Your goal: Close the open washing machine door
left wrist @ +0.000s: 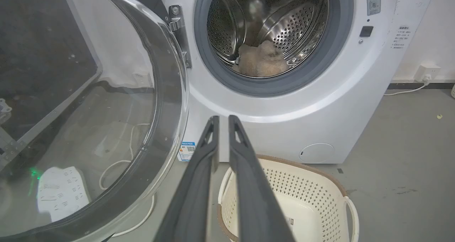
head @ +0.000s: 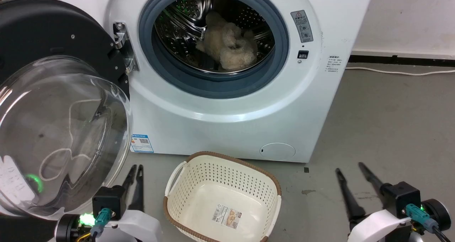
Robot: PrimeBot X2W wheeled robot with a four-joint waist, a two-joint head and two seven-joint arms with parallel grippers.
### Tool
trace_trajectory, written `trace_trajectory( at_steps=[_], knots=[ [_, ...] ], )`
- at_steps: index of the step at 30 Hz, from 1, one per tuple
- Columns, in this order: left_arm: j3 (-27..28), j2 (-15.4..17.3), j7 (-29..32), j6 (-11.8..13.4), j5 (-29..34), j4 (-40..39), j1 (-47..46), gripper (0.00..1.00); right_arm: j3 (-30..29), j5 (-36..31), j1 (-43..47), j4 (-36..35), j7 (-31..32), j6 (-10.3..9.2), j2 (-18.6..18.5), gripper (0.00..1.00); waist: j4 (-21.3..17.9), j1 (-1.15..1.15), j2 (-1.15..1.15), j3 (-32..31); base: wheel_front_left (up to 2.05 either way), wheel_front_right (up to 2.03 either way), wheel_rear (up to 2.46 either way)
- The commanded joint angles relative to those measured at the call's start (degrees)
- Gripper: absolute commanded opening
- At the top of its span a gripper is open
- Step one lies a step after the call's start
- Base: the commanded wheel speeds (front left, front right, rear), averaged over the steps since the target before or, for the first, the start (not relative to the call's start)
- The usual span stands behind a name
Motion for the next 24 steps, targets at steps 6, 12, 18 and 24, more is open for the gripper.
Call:
trace_trajectory(
  at_steps=[6, 12, 18, 24],
  knots=[
    [-0.4, 0.0, -0.7, 0.0, -0.2, 0.3, -0.1, 1.0, -0.4, 0.4, 0.1, 0.2, -0.7, 0.0, 0.0, 1.0, 0.0, 0.0, 0.0, 0.0, 0.0, 0.0, 0.0],
    [-0.8, 0.0, -1.5, 0.1, -0.5, 0.6, -0.1, 1.0, -0.5, 0.6, 0.2, 0.1, -1.5, 0.01, 0.0, 1.0, 0.3, 0.0, 0.0, 0.0, 0.0, 0.0, 0.0],
    [-1.2, 0.0, -2.2, 0.0, -0.6, 0.9, -0.1, 1.0, -0.4, 0.7, 0.6, -0.1, -2.2, 0.01, 0.0, 1.0, 1.1, 0.0, 0.0, -0.2, 0.0, 0.0, 0.0],
    [-1.7, 0.0, -3.6, -0.2, -0.7, 1.4, 0.4, 1.0, 0.2, 0.9, 1.4, 0.1, -3.6, 0.01, 0.1, 1.0, 5.6, 0.0, 0.0, -0.8, 0.0, 0.0, 0.0]
  ],
)
